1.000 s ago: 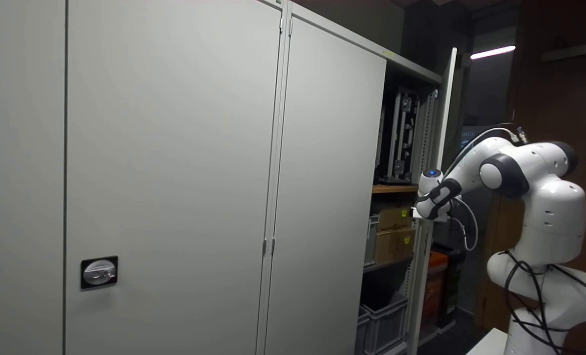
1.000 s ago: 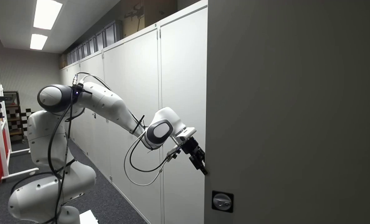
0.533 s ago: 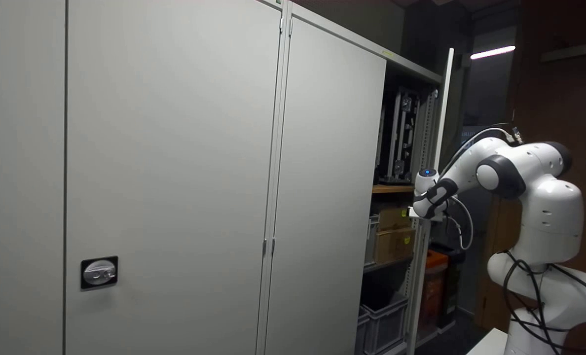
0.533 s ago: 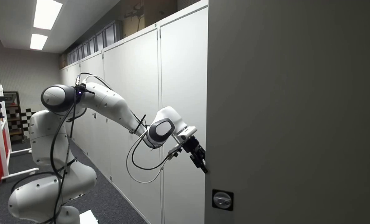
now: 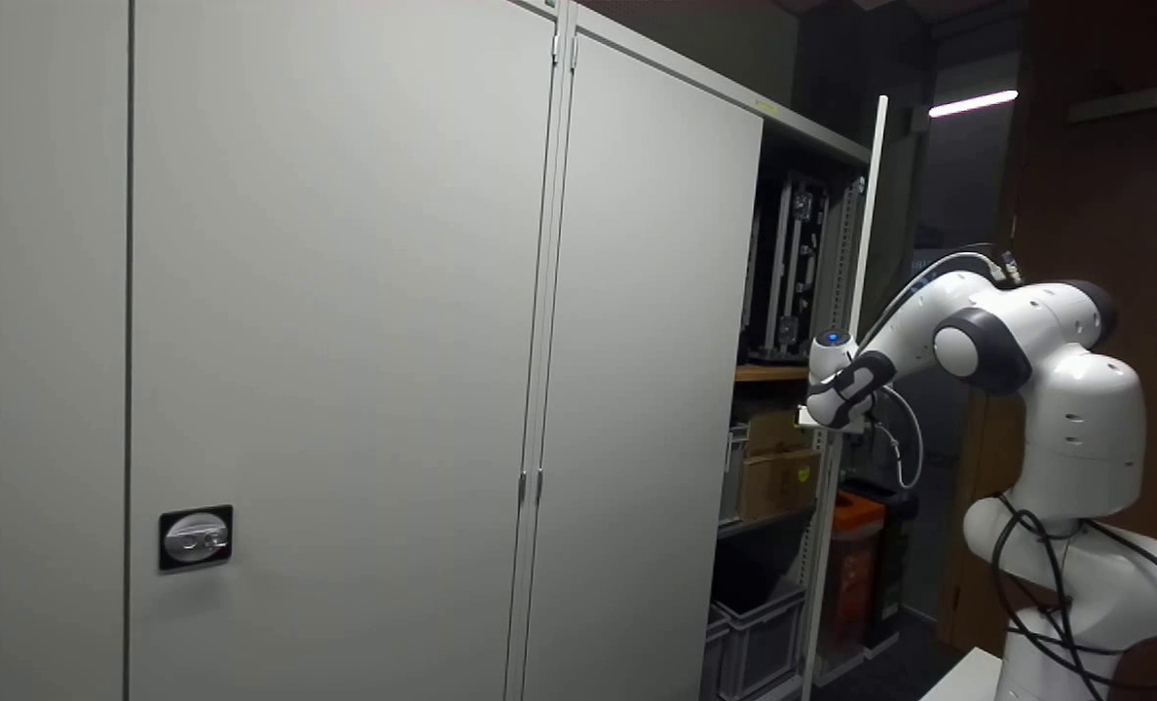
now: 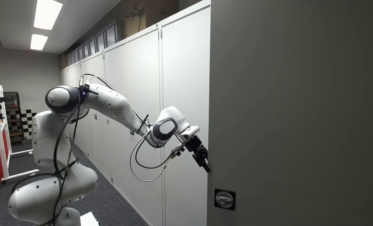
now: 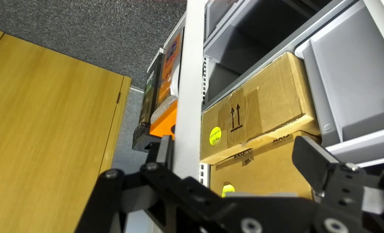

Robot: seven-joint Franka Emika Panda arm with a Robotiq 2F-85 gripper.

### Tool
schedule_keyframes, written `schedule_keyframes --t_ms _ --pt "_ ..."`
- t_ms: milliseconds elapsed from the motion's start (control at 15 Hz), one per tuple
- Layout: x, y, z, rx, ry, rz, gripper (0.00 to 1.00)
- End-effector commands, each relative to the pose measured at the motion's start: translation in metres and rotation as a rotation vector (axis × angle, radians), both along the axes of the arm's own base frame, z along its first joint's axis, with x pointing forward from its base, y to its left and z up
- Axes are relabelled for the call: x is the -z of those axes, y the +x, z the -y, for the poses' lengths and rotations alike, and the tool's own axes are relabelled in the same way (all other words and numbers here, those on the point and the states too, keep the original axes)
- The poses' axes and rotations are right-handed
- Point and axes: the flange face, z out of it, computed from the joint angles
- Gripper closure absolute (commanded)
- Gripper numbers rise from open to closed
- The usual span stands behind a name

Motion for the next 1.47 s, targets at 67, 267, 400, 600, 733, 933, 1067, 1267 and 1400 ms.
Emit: schedule_keyframes --t_ms 67,267,400,600,733,933,1067,1267,1400 --pt "-0.017 0.017 -0.008 0.015 -0.038 0.006 0.0" --pt "-0.021 0.023 -0.011 0.022 -0.045 0.011 0.0" --pt "-0.023 0.026 -0.012 0.03 -0.048 0.018 0.0" --pt "-0.024 0.031 -0.013 0.038 -0.047 0.028 0.0" --pt "-0.024 0.035 -0.012 0.039 -0.046 0.034 0.0" --pt "-0.024 0.04 -0.012 0.026 -0.054 0.037 0.0" --pt "-0.024 0.045 -0.012 0.016 -0.067 0.035 0.0" --pt "-0.025 0.053 -0.014 0.002 -0.083 0.034 0.0" --pt "-0.025 0.058 -0.015 -0.01 -0.091 0.039 0.0"
